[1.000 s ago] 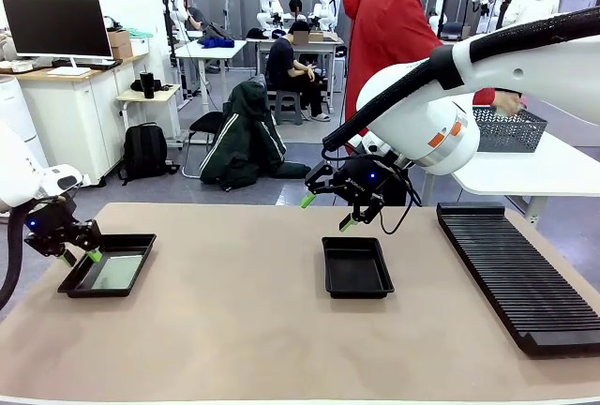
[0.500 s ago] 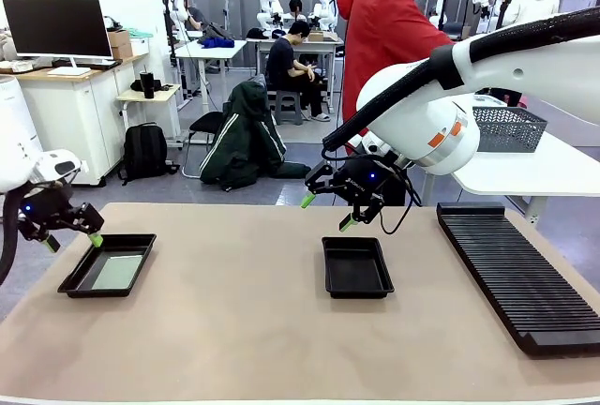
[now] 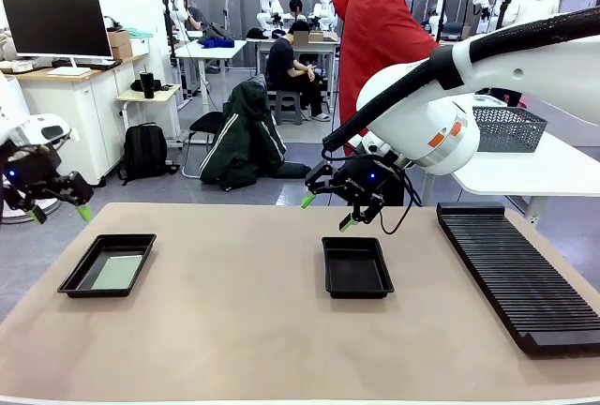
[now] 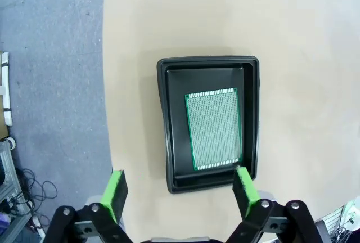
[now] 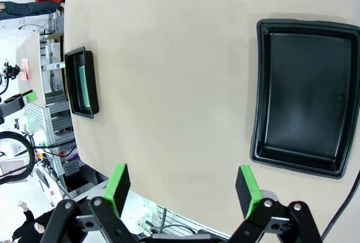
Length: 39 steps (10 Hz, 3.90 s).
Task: Inspect and transfer BCBs to ESD trays.
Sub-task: Pick up the ESD tray and place it on the left side of the table, then pick up the Blank PCB from the PCB Rack and place it in the right ESD tray.
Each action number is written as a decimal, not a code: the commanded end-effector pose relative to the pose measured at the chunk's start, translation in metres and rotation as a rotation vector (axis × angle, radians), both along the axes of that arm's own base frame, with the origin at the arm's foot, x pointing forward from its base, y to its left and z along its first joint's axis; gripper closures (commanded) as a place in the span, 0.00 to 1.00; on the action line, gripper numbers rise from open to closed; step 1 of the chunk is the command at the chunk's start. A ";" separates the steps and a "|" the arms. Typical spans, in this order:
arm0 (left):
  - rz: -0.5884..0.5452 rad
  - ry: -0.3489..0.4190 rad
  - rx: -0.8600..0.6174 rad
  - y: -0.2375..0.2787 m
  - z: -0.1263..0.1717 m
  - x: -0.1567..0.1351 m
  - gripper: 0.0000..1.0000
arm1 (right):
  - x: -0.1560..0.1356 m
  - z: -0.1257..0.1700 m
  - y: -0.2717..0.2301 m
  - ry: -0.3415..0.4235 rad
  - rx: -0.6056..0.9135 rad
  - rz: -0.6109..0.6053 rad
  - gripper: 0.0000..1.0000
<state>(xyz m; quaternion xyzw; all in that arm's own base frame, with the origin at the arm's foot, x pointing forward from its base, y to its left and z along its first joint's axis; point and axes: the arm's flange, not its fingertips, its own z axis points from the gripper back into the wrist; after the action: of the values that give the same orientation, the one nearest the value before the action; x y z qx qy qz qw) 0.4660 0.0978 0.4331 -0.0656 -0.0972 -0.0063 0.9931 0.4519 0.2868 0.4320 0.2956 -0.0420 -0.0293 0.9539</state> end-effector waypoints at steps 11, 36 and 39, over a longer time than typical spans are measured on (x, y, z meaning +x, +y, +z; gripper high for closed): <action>-0.007 0.014 0.054 -0.008 0.066 0.000 0.00 | 0.000 0.000 0.001 0.001 -0.002 -0.015 0.00; -0.007 0.014 0.054 -0.008 0.066 0.000 0.00 | 0.000 0.000 0.001 0.001 -0.002 -0.015 0.00; -0.007 0.014 0.054 -0.008 0.066 0.000 0.00 | 0.000 0.000 0.001 0.001 -0.002 -0.015 0.00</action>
<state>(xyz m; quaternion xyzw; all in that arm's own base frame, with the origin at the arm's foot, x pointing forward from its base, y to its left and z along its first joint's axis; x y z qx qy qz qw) 0.4658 0.0905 0.5005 -0.0395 -0.0885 -0.0122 0.9952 0.4519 0.2868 0.4319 0.2956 -0.0420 -0.0293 0.9539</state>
